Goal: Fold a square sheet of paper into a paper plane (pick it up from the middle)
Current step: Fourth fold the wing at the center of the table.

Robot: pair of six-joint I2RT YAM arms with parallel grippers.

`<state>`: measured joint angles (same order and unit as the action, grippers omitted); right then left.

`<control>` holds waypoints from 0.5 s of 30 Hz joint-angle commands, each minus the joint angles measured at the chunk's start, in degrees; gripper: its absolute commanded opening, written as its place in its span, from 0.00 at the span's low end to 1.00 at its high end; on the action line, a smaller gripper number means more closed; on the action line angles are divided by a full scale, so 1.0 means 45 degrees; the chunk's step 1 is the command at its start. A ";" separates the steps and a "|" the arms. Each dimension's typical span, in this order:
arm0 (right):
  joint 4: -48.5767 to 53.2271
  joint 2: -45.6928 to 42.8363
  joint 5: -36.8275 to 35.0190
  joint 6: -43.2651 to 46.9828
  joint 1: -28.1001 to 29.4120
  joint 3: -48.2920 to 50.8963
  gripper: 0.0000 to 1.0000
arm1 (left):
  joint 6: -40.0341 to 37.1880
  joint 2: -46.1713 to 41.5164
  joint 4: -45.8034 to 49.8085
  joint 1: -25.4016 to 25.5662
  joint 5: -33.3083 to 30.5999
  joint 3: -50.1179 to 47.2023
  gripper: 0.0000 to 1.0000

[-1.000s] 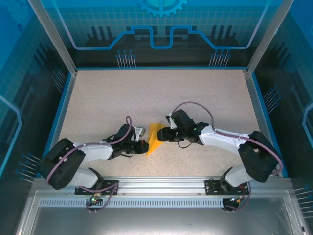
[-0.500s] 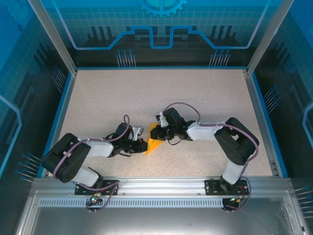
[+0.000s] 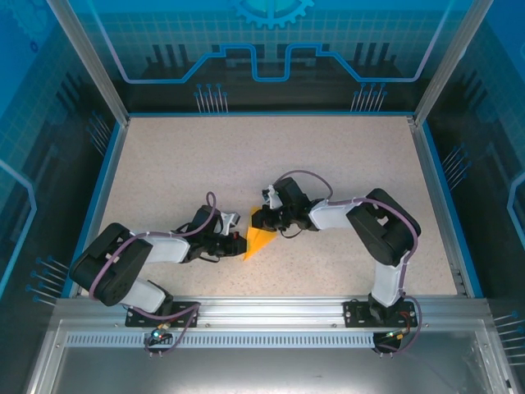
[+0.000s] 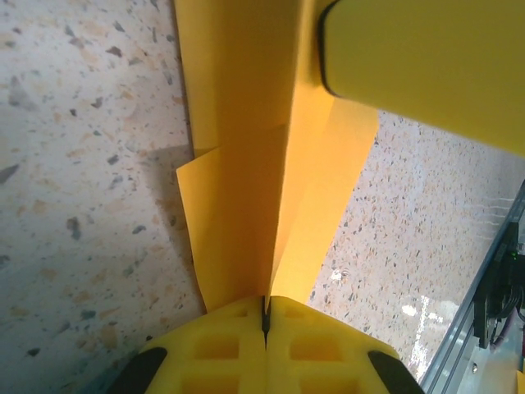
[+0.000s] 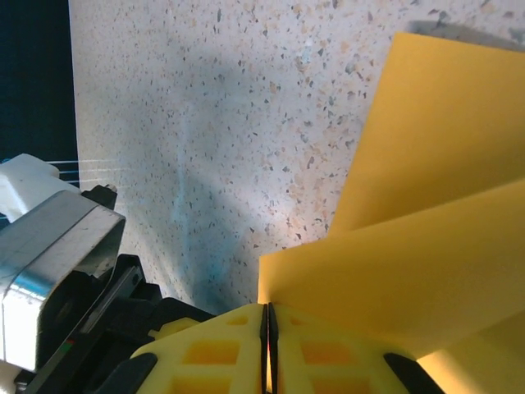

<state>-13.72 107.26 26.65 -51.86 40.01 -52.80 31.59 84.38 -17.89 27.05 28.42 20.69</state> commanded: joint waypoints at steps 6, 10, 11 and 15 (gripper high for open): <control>0.1388 0.0309 -0.0410 0.0440 -0.0102 -0.0729 0.12 | 0.0178 0.0460 0.0876 -0.0553 0.0886 0.0227 0.00; 0.1505 0.0300 -0.0685 0.0391 -0.0156 -0.0629 0.12 | -0.0199 0.0478 0.1548 -0.0910 0.1413 0.0528 0.00; 0.1639 0.0328 -0.0746 0.0434 -0.0160 -0.0665 0.12 | -0.0330 0.0526 0.1700 -0.0997 0.1624 0.0624 0.00; 0.1841 0.0502 -0.0801 0.0512 -0.0166 -0.0819 0.12 | -0.0506 0.0707 0.2058 -0.1225 0.2213 0.0970 0.00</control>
<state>-8.01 107.98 24.01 -50.70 39.97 -55.11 31.11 86.61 -12.51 22.50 34.98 23.38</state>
